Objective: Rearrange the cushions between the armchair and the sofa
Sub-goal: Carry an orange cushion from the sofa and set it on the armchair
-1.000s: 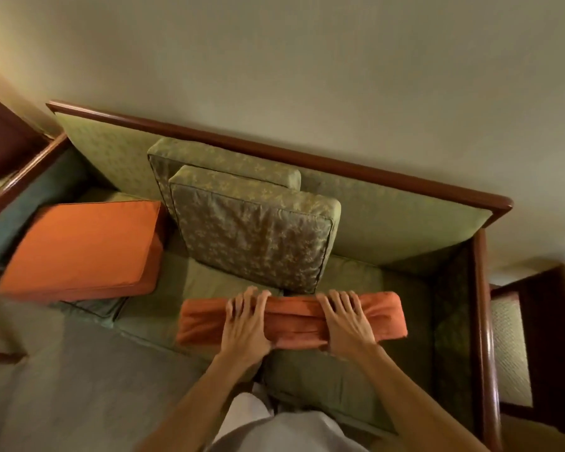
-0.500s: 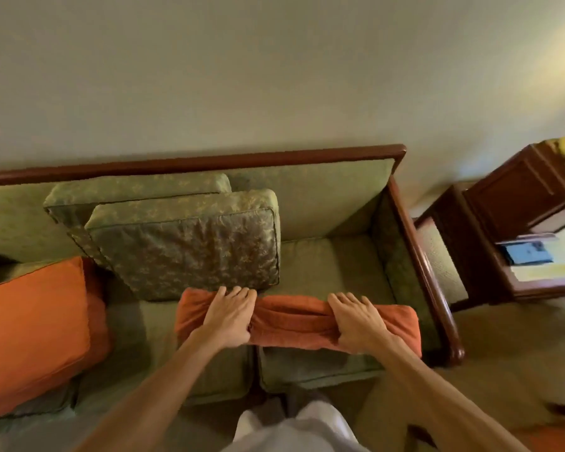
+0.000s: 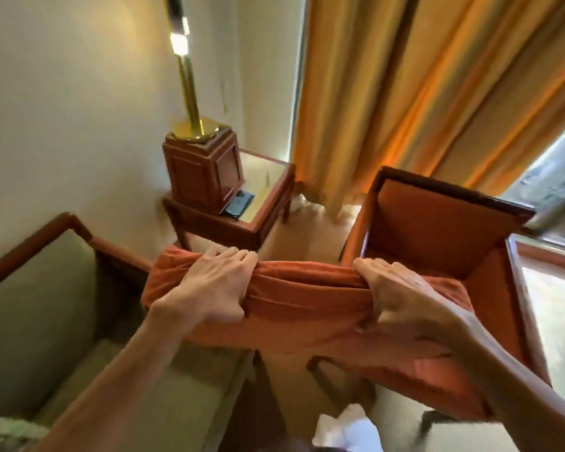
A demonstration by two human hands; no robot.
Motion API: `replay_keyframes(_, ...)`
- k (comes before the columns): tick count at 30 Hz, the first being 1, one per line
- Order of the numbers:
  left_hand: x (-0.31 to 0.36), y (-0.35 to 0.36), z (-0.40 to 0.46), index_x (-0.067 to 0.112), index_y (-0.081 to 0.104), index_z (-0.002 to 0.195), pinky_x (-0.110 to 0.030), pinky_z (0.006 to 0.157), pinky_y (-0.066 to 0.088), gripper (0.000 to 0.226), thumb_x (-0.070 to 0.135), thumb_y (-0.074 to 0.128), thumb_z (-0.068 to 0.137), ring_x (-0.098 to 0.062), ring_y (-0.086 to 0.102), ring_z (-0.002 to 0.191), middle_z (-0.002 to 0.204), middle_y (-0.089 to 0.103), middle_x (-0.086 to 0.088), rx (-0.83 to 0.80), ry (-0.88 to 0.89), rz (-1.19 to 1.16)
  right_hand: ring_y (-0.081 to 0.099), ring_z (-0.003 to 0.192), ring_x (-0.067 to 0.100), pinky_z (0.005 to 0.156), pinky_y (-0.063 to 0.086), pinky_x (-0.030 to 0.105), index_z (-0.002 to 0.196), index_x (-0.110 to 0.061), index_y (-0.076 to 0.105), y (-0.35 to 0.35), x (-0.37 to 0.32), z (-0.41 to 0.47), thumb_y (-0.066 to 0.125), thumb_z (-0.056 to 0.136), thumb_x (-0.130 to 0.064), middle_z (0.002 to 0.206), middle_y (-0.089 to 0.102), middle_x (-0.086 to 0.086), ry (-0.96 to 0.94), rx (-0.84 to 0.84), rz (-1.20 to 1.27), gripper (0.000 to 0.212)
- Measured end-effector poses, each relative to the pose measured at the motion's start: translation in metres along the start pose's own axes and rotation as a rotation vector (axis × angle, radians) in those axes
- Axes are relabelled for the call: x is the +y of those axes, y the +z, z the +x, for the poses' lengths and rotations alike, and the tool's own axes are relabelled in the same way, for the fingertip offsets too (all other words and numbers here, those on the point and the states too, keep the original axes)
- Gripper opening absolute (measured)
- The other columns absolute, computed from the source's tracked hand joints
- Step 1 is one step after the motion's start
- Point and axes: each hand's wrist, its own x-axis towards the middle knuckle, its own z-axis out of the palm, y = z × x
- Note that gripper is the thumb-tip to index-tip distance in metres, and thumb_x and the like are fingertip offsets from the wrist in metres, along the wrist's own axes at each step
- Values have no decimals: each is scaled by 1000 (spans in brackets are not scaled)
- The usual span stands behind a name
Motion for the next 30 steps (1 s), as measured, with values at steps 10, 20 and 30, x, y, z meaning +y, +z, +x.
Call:
replay_keyframes(10, 216, -71, 379, 28, 40, 104, -41, 105, 31, 61, 54, 78, 64, -16, 49, 107, 107, 52, 9, 55, 351, -39, 33, 86, 2, 75, 25, 27, 100, -37, 33, -70, 377, -31, 82, 54, -62, 91, 35, -23, 325, 114, 13, 72)
replay_keyframes(20, 339, -5, 635, 17, 44, 117, -44, 105, 35, 58, 35, 76, 72, -20, 49, 110, 113, 53, 1, 29, 368, 54, 43, 100, 17, 86, 37, 35, 108, -28, 40, 8, 666, 44, 76, 51, -63, 105, 43, -7, 389, 78, 54, 76)
replay_keyframes(30, 318, 102, 774, 28, -16, 155, -46, 124, -4, 131, 41, 85, 72, -34, -11, 152, 164, -8, -15, -93, 22, -86, 13, 149, 33, 122, 5, 43, 156, -20, -2, 131, 763, 152, 78, 69, -57, 159, 15, 16, 554, 122, 100, 124)
